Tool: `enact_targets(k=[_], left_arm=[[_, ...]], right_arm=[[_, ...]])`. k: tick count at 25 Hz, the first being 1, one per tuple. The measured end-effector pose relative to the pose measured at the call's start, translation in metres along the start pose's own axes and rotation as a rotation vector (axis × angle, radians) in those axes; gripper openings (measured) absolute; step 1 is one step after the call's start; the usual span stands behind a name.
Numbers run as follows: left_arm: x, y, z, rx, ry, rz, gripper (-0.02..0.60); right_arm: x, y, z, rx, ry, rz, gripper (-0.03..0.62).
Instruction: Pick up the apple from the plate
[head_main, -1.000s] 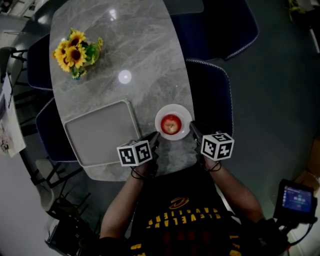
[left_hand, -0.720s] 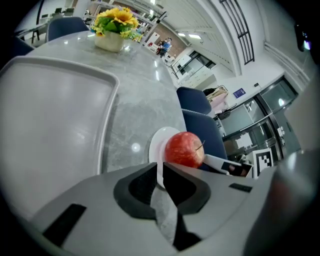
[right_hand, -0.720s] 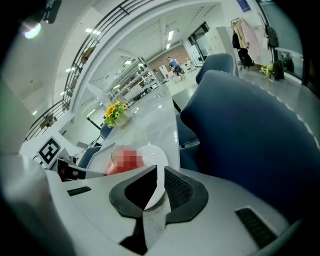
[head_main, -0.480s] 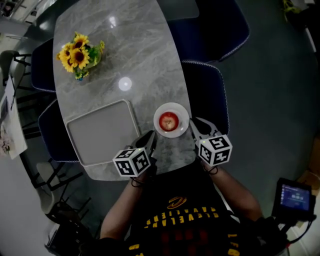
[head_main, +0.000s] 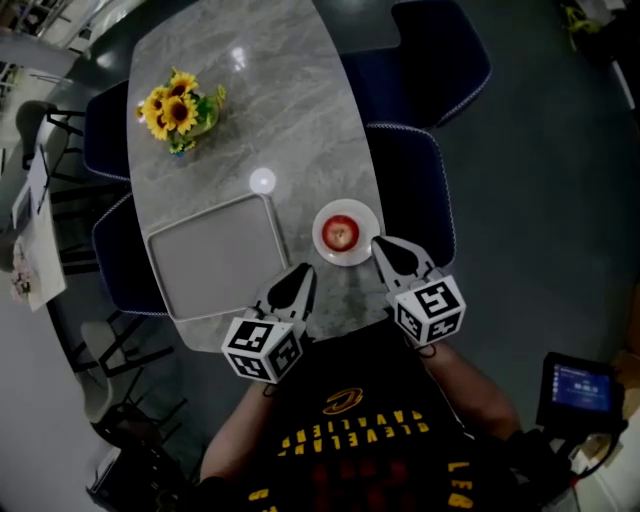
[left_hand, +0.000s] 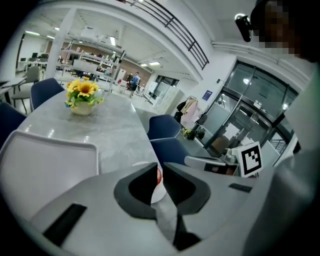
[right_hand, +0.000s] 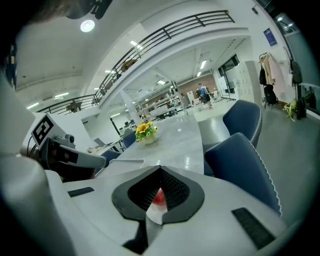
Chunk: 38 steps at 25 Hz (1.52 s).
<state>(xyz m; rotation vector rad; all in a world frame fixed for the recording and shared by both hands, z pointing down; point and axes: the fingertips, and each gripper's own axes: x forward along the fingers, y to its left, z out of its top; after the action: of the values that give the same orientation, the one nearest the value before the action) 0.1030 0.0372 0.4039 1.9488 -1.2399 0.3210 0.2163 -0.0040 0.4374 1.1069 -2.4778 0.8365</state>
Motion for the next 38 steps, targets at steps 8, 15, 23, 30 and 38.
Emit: enact_targets(k=[8,15,23,30,38], left_arm=[[-0.044,-0.033,0.004,0.059,-0.058,-0.102,0.035],[-0.066,-0.050,0.003,0.114,-0.104,-0.159,0.035],[-0.138,-0.043,0.004,0.145,-0.214,-0.176,0.035],[-0.189,-0.045,0.001,0.224,-0.285,-0.184,0.035],[-0.227,-0.049,-0.011,0.281,-0.322,-0.230,0.035]], right_arm=[[-0.032,0.045,0.029,-0.028,-0.119,-0.036,0.005],[-0.053,0.076,0.046,-0.070,-0.196,-0.037,0.005],[-0.080,0.168,0.048,-0.180,-0.285,0.007,0.005],[-0.093,0.225,0.042,-0.223,-0.312,0.013,0.005],[-0.107,0.266,0.031,-0.267,-0.362,-0.014,0.005]])
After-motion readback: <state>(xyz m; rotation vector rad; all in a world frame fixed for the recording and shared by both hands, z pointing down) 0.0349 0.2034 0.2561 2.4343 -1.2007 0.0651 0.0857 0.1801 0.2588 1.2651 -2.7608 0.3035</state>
